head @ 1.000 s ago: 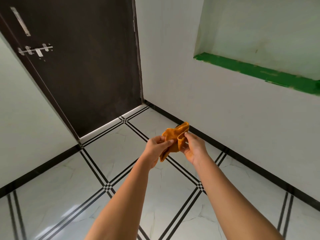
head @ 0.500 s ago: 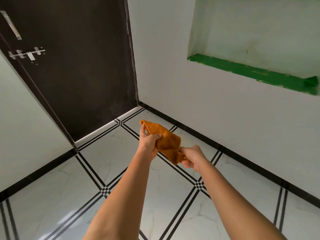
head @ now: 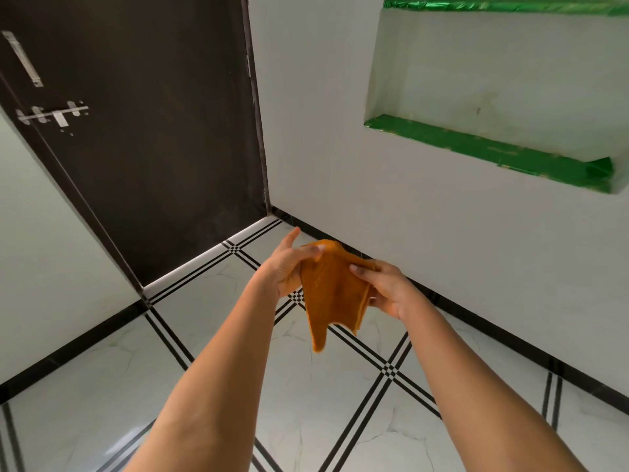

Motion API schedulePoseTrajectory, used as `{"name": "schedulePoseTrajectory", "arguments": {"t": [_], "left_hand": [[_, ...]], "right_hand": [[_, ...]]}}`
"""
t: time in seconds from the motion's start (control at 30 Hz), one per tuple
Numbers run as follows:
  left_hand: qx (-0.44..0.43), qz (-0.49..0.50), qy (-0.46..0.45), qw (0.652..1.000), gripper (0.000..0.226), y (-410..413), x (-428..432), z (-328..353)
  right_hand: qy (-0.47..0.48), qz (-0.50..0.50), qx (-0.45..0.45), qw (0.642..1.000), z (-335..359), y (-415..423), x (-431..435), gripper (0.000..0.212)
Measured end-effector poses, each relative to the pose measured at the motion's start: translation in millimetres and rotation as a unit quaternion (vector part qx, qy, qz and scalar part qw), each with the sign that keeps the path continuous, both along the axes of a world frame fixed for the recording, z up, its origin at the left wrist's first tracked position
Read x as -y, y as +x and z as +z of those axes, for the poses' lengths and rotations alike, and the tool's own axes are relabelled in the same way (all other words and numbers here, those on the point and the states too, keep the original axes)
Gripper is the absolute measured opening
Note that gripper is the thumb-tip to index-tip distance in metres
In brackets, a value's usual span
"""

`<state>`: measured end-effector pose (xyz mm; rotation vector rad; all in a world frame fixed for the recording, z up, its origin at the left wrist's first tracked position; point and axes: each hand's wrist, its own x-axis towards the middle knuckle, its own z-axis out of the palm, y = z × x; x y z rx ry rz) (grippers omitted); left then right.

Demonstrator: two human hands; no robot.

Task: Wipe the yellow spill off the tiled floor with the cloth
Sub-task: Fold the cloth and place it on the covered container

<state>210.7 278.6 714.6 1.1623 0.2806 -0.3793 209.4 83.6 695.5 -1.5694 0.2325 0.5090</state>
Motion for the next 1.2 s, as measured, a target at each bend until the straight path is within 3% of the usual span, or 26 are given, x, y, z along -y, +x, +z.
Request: {"name": "schedulePoseTrajectory", "arguments": {"t": [0.07,0.13,0.27,0.37,0.43,0.5,0.57,0.63,0.77,0.87,0.93,1.03,1.13,1.2], "left_hand": [[0.019,-0.089,0.099,0.991,0.1,3.0,-7.7,1.8],[0.038,-0.171,0.212,0.961,0.101,2.5,-11.0,4.5],[0.112,-0.185,0.437,0.873,0.06,1.6,-13.2,4.3],[0.151,-0.14,0.541,0.816,0.028,2.8,-21.8,10.3],[0.165,-0.094,0.523,0.831,0.015,1.5,-28.0,16.2],[0.156,-0.039,0.415,0.895,0.009,-1.7,-30.3,21.4],[0.121,0.009,0.278,0.953,0.016,-4.4,-27.0,24.3],[0.074,0.054,0.194,0.977,0.026,-4.1,-20.2,24.7],[0.012,0.107,0.155,0.982,0.046,-0.2,-16.4,27.7],[-0.001,0.043,0.118,0.992,0.077,1.5,-29.1,24.9],[0.015,-0.024,0.107,0.994,0.082,0.6,-33.8,25.8],[0.033,-0.093,0.128,0.987,0.076,0.2,-33.0,28.8],[0.049,-0.064,0.172,0.982,0.061,1.5,-30.0,32.2],[0.062,-0.037,0.201,0.977,0.052,1.6,-26.7,33.9]], "right_hand": [[-0.02,-0.044,0.015,0.999,7.3,4.3,-3.0,0.041],[-0.015,-0.081,0.03,0.996,14.9,9.2,-4.6,0.039],[0.018,-0.049,0.036,0.998,30.8,14.7,-8.3,0.044],[-0.055,-0.004,0.053,0.997,37.6,14.2,-7.8,0.033],[-0.124,0.012,0.086,0.988,41.1,12.1,-6.2,0.023],[-0.151,0.025,0.124,0.98,45.5,11.1,-5.3,0.022],[-0.101,0.035,0.129,0.986,49.1,10.5,-8.3,0.022],[-0.01,0.013,0.082,0.997,51.4,11.8,-12.6,0.032],[0.093,0.022,0.018,0.995,52.2,11.1,-15.4,0.048],[0.128,-0.017,0.017,0.992,49.9,13.3,-10.6,0.08],[0.121,-0.043,0.027,0.991,53.8,15.2,-7.0,0.087],[0.061,-0.007,0.044,0.997,61.1,17.1,-7.5,0.079],[-0.079,0.07,0.07,0.992,68.4,15.0,-10.3,0.065],[-0.191,0.105,0.104,0.97,68.1,16.6,-11.4,0.046]]}}
